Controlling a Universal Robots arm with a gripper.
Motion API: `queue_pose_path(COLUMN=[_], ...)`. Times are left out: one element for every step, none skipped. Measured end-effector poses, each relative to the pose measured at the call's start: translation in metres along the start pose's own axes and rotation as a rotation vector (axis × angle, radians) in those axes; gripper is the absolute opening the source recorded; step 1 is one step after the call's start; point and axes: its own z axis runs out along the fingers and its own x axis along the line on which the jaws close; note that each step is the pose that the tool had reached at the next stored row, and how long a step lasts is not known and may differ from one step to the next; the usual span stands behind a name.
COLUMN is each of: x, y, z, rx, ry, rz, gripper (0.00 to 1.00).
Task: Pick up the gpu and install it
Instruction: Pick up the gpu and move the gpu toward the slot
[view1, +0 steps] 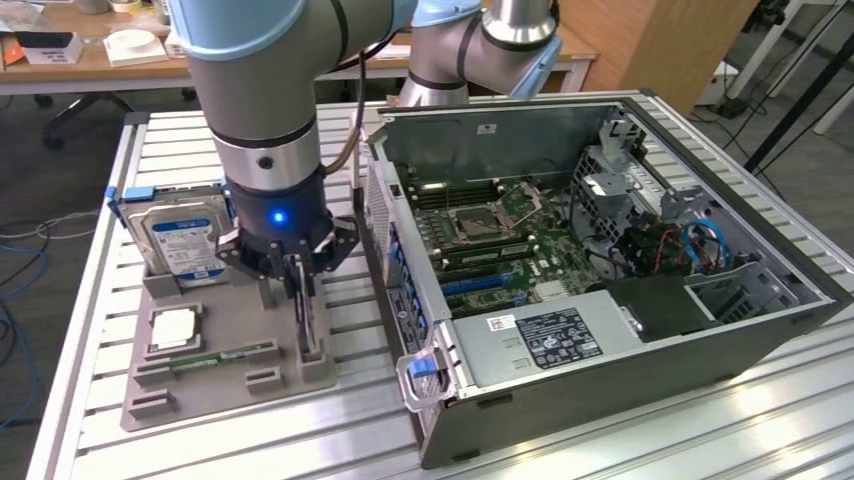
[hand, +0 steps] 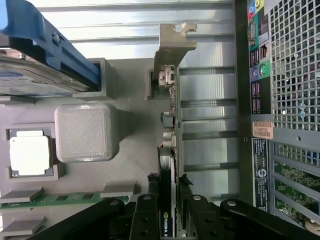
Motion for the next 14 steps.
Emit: queue_pose_path(x=[0.000,0.000,0.000,0.000,0.000,0.000,0.000,0.000,0.000,0.000,0.000,0.000,0.000,0.000], y=[0.0000,0.0000,0.0001,0.0001,0.0002,0.0002,0.0002,0.0003,0.0003,0.0003,0.0004,0.0005,0.0005,0.0006], z=[-0.0006,-0.0012,-0.0019,-0.0027,-0.0035,-0.0042,-0.0051,-0.0061,-0.0072,-0.0083,-0.0097,-0.0109,-0.0122,-0.0131], rx=[0.0000,0.0001,0.0001,0.0001,0.0001,0.0001,0.0001,0.0001,0.0000,0.0000,0.0001,0.0001,0.0001,0.0000], ry=[0.0000,0.0000,0.0000,0.0000,0.0000,0.0000,0.0000,0.0000,0.0000,0.0000,0.0000,0.0000,-0.0001,0.0000], rz=[0.000,0.000,0.000,0.000,0.000,0.000,0.000,0.000,0.000,0.000,0.000,0.000,0.000,0.000], gripper=[0.27,0.27,0.27,0.27,0.27,0.27,0.27,0.27,0.27,0.27,0.27,0.27,0.27,0.27])
